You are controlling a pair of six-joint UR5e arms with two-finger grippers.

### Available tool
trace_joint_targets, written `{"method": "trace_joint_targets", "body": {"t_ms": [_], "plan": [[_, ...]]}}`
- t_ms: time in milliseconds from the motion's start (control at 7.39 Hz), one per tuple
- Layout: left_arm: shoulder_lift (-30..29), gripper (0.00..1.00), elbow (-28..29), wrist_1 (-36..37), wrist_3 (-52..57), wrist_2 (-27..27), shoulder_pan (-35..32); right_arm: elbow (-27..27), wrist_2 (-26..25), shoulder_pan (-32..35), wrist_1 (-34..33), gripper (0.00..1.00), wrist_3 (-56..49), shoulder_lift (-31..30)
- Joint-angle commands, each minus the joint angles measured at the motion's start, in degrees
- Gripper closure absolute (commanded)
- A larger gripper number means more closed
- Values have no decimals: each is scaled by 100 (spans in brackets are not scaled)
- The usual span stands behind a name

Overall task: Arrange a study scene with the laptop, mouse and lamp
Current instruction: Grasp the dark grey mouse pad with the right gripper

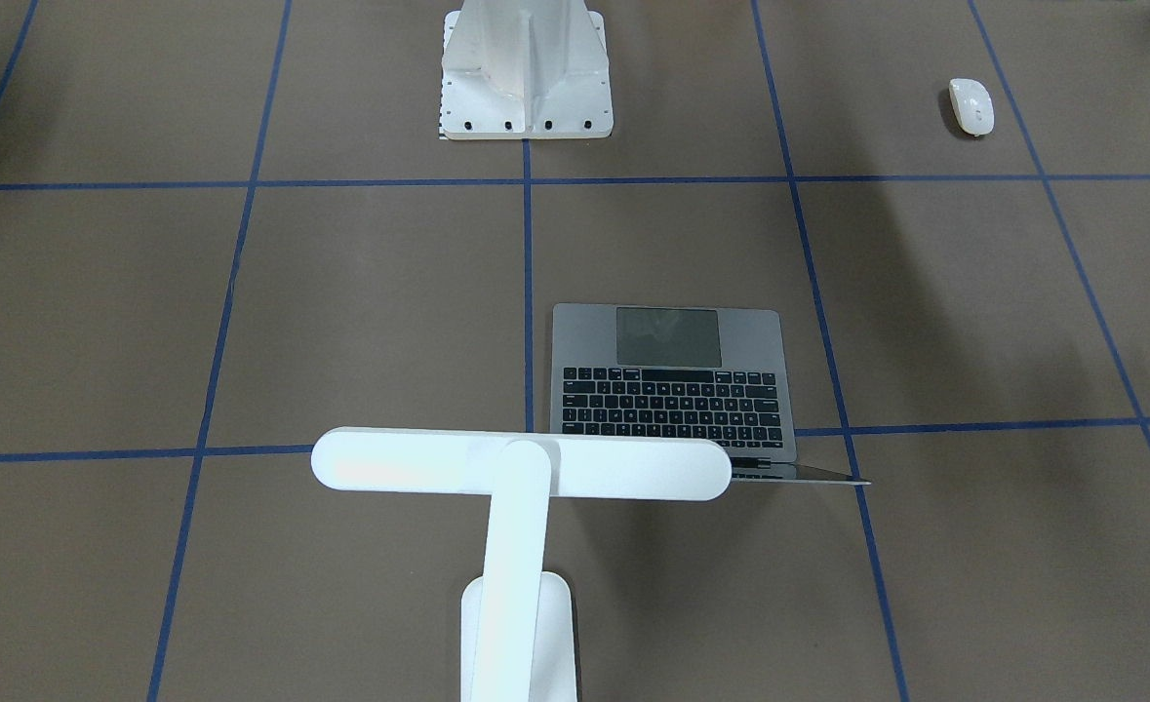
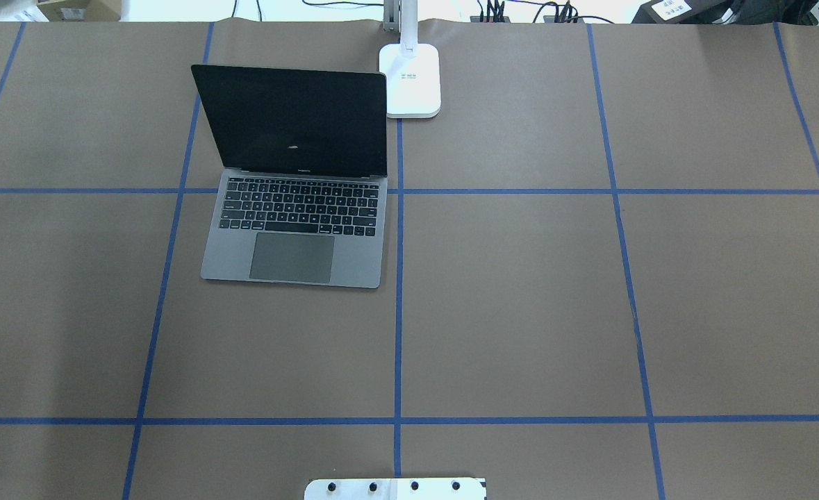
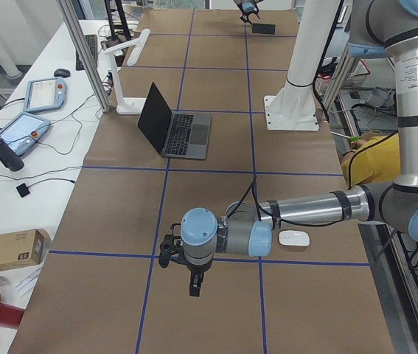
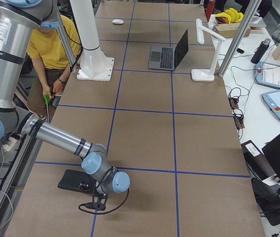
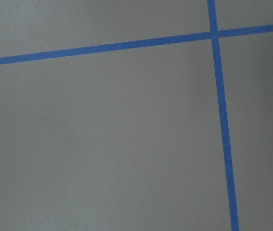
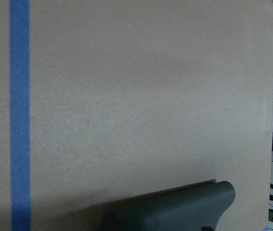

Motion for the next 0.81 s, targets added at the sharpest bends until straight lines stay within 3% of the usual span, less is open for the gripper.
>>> {"method": "trace_joint_targets", "body": {"t_ms": [0,270,406,541,676], "plan": [[0,0,0,0,0,-3,0,-54,-5,-105,9,31,-26,-7],[0,0,0,0,0,-12,0,-54,-48,-237,17,32,-34,-7],[0,0,0,0,0,-12,0,-54,-84,-281,26,38,-43,-7],[0,0,0,0,0,-12,-9,-54,-93,-290,35,48,-122,-7],[0,0,-9,0,0,-12,-9,-20,-84,-290,35,65,-314,-7]]}}
